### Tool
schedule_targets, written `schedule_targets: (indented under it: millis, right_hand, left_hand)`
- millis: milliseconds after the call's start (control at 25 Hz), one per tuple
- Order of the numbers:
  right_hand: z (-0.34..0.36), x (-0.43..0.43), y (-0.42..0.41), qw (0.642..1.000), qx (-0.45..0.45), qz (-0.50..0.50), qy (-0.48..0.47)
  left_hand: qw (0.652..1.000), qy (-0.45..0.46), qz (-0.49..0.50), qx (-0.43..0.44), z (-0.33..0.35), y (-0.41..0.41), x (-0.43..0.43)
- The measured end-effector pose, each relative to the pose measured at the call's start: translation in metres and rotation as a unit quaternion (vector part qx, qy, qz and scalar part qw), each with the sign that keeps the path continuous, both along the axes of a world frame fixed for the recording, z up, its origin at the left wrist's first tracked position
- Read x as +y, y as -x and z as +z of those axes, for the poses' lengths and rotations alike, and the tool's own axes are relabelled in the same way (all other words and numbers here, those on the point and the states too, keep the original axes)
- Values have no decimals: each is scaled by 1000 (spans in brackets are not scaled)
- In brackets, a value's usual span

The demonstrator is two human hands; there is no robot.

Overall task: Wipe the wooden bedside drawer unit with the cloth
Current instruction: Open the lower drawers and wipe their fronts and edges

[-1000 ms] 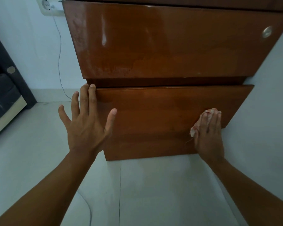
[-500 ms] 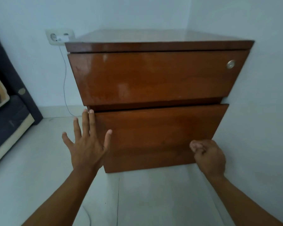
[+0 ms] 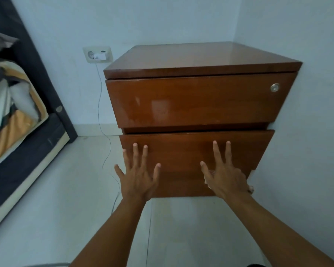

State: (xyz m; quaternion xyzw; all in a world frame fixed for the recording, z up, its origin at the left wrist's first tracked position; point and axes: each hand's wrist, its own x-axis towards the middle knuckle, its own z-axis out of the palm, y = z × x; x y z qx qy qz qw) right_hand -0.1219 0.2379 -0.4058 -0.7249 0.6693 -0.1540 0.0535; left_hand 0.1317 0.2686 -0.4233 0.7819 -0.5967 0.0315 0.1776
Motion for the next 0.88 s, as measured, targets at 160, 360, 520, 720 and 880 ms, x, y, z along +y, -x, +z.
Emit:
schedule_targets:
  millis: [160, 360, 520, 720, 880]
  right_hand:
    - [-7, -15, -3, 1000, -16, -11, -5]
    - [-25, -22, -3, 999, -19, -13, 40]
    - [-64, -6, -7, 999, 20, 22, -18]
    - [-118, -17, -14, 993, 45, 30, -101]
    - [-129, -32, -24, 991, 56, 20, -117]
  left_hand:
    - [1000, -11, -11, -14, -7, -8, -17]
    - [999, 19, -35, -18, -19, -16, -21]
    - [996, -70, -42, -37, -58, -27, 2]
    - [983, -179, -32, -39, -95, -51, -4]
    - [974, -217, -53, -43, -98, -59, -17]
